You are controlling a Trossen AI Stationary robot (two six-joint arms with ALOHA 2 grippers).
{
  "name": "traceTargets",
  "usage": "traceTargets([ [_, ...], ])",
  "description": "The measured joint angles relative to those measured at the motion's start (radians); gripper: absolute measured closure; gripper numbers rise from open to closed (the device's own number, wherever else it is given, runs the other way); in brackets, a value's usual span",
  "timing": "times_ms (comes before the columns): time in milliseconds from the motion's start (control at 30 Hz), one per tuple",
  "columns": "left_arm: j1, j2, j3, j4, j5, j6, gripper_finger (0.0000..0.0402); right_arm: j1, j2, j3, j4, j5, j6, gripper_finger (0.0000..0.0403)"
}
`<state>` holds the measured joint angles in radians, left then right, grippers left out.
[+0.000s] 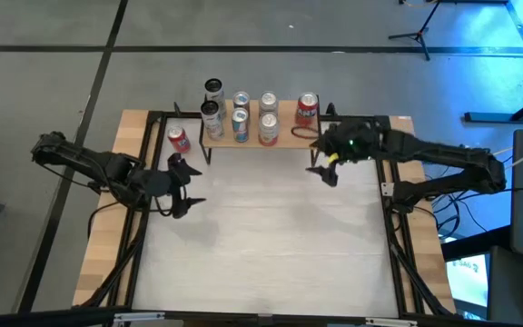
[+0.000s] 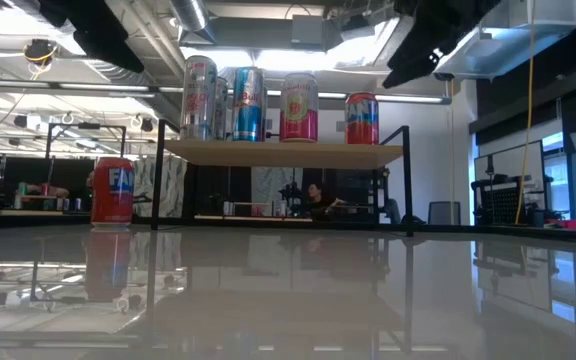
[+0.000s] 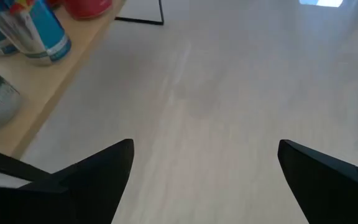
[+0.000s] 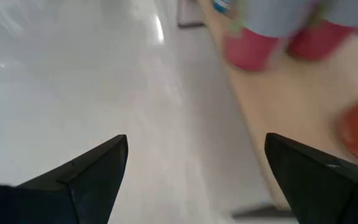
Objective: Place canned beverage on shelf
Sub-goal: Put the red soda can on the shelf
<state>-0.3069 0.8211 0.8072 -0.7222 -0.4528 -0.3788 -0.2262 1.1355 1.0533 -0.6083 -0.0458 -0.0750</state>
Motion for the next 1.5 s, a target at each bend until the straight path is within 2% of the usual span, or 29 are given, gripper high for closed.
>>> traceTargets([
  [100, 0.012, 0.004, 0.001, -0.015, -0.024, -0.018, 0.0013, 0.047, -0.008, -0.101, 0.159, 0.0, 0.0, 0.0029],
  [300, 0.093, 0.004, 0.001, -0.162, -0.15, -0.195, 0.0013, 0.116, -0.007, -0.243, 0.373, 0.0, -0.005, 0.0029],
  [500, 0.26, 0.004, 0.001, -0.248, -0.16, -0.3, 0.0014, 0.158, -0.007, -0.301, 0.44, 0.0, 0.012, 0.0029],
  [733, 0.447, 0.004, 0.001, -0.314, -0.113, -0.3, 0.0024, 0.203, -0.006, -0.313, 0.435, 0.0, 0.026, 0.0029],
  [1100, 0.724, 0.013, 0.001, -0.305, -0.118, -0.223, 0.0024, 0.222, -0.005, -0.313, 0.46, 0.001, 0.026, 0.0029],
  [1367, 0.897, 0.099, 0.001, -0.257, -0.154, -0.139, 0.0024, 0.222, -0.004, -0.313, 0.478, 0.001, 0.026, 0.0029],
  [1500, 0.964, 0.162, 0.001, -0.194, -0.098, -0.074, 0.0024, 0.221, 0.012, -0.313, 0.481, 0.001, 0.026, 0.0029],
])
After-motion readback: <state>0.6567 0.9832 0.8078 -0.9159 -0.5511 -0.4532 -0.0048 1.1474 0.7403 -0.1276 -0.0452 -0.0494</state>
